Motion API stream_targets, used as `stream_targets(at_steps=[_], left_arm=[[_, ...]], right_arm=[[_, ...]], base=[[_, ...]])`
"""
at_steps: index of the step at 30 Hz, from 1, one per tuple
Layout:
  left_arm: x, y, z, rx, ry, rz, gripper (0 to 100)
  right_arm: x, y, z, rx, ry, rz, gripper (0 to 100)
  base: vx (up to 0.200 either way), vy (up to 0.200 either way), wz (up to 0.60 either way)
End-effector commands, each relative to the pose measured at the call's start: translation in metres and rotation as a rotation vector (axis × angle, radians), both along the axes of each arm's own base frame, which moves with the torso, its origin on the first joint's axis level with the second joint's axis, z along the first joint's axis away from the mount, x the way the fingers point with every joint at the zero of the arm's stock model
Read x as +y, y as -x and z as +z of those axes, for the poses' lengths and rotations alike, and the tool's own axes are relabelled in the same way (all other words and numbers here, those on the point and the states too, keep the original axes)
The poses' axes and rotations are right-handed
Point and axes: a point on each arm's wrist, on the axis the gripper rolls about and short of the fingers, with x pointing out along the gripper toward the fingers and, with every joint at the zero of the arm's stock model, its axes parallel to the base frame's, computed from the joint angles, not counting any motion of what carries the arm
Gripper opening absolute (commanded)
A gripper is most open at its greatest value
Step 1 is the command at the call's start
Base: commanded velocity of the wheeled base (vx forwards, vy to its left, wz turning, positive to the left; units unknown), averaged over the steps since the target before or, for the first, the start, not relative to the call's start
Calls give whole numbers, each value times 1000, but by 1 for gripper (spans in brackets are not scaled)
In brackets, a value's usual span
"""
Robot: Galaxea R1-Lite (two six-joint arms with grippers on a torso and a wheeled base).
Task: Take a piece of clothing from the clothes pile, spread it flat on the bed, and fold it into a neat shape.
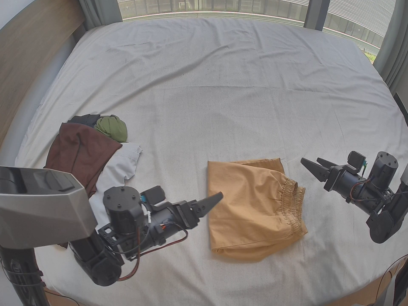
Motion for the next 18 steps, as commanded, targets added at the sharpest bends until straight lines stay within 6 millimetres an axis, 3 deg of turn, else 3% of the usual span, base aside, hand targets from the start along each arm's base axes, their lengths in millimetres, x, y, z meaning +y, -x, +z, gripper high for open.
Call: stream_targets(at_steps=[1, 6, 10, 18], left_arm=[[44, 10, 34, -51, 30, 86, 100], [76, 18, 43, -68, 16, 112, 100], [101, 23, 44, -155, -98, 124, 100], [137, 44, 21, -215, -355, 66, 100]], right_arm=[[9, 6, -5, 28, 4, 34, 100], [14, 10, -8, 44, 8, 56, 100], [15, 14, -12, 67, 12, 62, 100], [12, 20, -35, 139, 84, 61, 100]], base=[[0, 0, 0], [0, 0, 0], [0, 0, 0], [0, 0, 0]])
